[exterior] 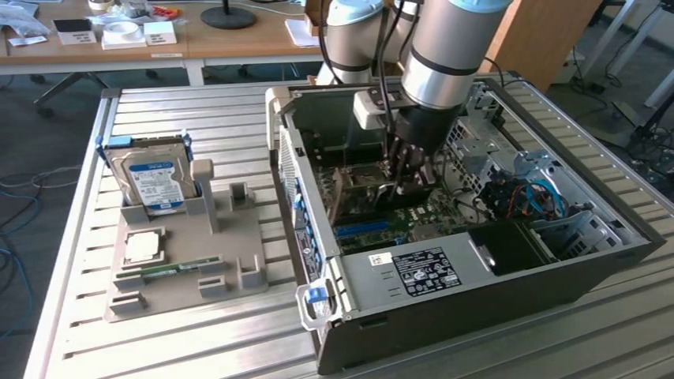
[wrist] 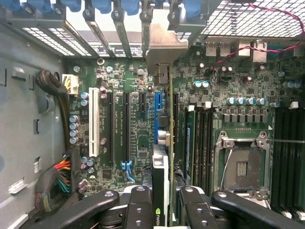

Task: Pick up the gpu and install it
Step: 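Insert the gpu into the slot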

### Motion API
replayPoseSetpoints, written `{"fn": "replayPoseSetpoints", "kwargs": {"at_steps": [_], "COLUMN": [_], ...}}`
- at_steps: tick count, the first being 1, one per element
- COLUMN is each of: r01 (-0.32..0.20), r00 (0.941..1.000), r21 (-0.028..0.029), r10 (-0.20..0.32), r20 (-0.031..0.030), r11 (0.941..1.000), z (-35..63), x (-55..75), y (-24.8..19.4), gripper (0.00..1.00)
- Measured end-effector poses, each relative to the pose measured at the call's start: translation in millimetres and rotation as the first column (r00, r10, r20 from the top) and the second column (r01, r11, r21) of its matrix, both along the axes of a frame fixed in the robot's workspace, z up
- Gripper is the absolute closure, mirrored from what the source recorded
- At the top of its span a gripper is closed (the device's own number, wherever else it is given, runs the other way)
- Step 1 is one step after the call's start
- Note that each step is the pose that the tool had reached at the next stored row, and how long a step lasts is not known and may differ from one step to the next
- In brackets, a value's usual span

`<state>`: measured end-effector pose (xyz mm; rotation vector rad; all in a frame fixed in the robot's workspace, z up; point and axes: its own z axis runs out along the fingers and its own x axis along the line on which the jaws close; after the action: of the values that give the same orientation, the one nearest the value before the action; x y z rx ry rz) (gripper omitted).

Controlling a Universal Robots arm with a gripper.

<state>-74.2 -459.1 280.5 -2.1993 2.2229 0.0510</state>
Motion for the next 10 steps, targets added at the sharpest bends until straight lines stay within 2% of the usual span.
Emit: {"fn": "replayPoseSetpoints", "kwargs": {"at_steps": [10], "r01": [0.0], "r00": [1.0], "r21": [0.0], "r10": [0.0], "r20": [0.0001], "r11": [1.0], "z": [-5.2], "x": [-1.4], "y": [0.0], "gripper": [0.73]}}
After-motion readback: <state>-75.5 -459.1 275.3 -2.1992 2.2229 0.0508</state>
